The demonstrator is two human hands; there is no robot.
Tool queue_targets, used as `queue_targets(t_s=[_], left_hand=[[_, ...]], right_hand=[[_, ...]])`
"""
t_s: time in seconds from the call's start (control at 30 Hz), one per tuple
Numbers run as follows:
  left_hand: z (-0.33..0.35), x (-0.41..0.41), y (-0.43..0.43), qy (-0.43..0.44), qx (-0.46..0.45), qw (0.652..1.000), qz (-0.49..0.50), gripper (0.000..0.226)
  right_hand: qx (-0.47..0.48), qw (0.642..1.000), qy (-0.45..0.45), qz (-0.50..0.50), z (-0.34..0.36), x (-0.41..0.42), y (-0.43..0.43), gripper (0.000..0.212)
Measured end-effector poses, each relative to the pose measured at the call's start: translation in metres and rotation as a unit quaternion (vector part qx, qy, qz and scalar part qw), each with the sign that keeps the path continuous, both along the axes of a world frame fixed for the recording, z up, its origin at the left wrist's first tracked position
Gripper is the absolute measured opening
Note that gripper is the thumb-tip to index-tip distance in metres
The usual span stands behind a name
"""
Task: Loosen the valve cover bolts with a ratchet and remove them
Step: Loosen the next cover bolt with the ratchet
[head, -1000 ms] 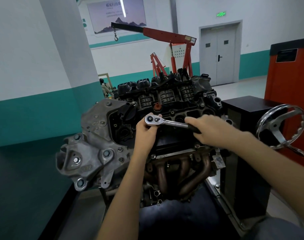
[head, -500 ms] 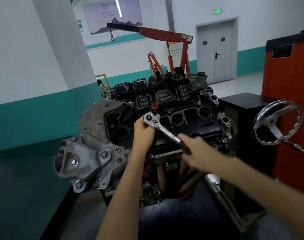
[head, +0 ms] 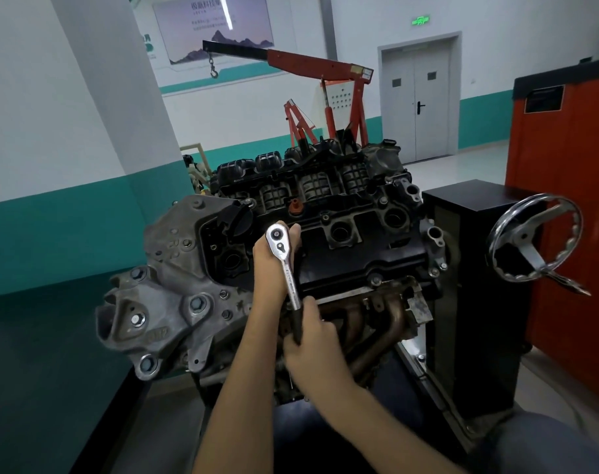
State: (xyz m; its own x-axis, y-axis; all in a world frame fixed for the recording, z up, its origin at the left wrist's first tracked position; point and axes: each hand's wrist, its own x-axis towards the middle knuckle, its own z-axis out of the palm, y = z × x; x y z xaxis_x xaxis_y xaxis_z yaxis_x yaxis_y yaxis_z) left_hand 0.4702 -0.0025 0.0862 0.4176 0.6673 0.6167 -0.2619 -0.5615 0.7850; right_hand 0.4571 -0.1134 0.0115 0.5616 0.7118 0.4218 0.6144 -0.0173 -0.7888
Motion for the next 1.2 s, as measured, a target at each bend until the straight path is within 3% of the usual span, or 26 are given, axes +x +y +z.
queue_targets(t_s=[0.1,0.2,0.33,0.43,0.53,0.6,0.67,0.77,0.83,0.97,1.1,1.17,1.2], left_hand=[[0.003,-0.003,0.004,0.022,-0.014,1.0,0.017,0.043],[0.002,-0.002,0.007,0.037,-0.011,0.999,-0.022,0.048],[0.006,0.0,0.007,0.045,0.005,0.999,-0.03,0.044],[0.003,-0.004,0.01,0.024,-0.013,0.999,-0.024,0.028],[-0.002,-0.005,0.008,-0.017,-0.044,0.999,-0.017,0.038],[-0.003,-0.001,0.002,-0.022,-0.037,0.999,-0.015,0.043],[-0.003,0.003,0.0,-0.032,-0.035,0.999,-0.004,0.044],[0.001,0.003,0.0,-0.028,-0.024,0.999,0.01,0.039],[0.003,0.001,0.002,0.001,-0.031,0.999,0.02,0.039],[0.004,-0.002,0.008,0.028,-0.035,0.998,-0.034,0.052],[0.006,-0.003,0.008,0.057,-0.007,0.998,-0.036,0.045],[0.004,-0.003,0.009,0.039,-0.012,0.999,-0.028,0.026],[0.002,-0.003,0.008,0.025,-0.023,0.999,-0.024,0.022]], right_hand=[[-0.023,1.0,0.0,0.013,0.004,0.008,-0.003,0.048],[-0.107,0.986,-0.127,0.028,0.029,0.068,-0.035,0.043],[-0.217,0.891,-0.398,-0.013,0.103,0.147,-0.051,0.04],[-0.213,0.84,-0.498,-0.036,0.129,0.151,-0.038,0.038],[-0.189,0.878,-0.434,-0.074,0.096,0.123,-0.042,0.034],[-0.145,0.946,-0.282,-0.069,0.058,0.088,-0.047,0.031],[-0.098,0.987,-0.12,-0.036,0.029,0.042,-0.036,0.03],[-0.025,0.999,0.016,-0.011,0.009,-0.006,-0.006,0.033],[-0.019,0.999,0.034,0.0,0.01,-0.003,-0.004,0.033],[-0.131,0.982,-0.134,0.012,0.037,0.07,-0.038,0.038],[-0.223,0.884,-0.41,-0.027,0.104,0.14,-0.049,0.039],[-0.215,0.85,-0.478,-0.047,0.121,0.148,-0.041,0.037],[-0.206,0.851,-0.479,-0.059,0.119,0.146,-0.04,0.034]])
